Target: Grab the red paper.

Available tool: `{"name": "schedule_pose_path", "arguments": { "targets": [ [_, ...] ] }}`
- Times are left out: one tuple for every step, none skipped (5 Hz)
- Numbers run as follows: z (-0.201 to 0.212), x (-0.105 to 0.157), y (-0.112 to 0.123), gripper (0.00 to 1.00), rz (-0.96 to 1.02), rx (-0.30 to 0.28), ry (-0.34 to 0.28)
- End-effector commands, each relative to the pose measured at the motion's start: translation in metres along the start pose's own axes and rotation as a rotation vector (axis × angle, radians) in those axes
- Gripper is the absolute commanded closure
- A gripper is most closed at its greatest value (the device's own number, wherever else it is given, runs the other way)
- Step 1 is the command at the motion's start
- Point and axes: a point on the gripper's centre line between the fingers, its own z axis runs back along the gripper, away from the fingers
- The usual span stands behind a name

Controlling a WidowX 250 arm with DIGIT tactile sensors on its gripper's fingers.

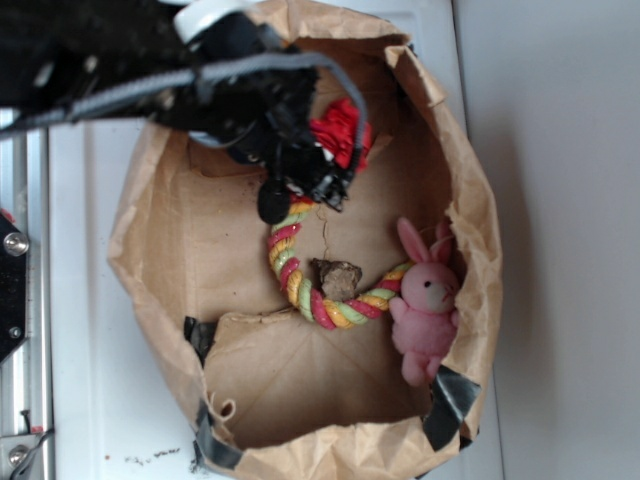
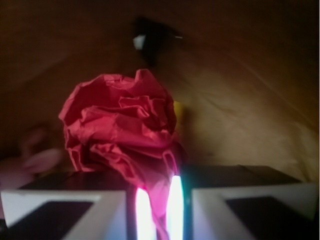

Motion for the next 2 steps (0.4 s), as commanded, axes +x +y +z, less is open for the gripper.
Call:
{"name": "schedule_pose_path", "arguments": {
  "targets": [
    [0.041, 0.011, -0.016, 1.0, -0.012, 0.063, 0.066],
    [0.063, 0.0, -0.027, 1.0, -0.035, 0.097, 0.079]
  ]
}}
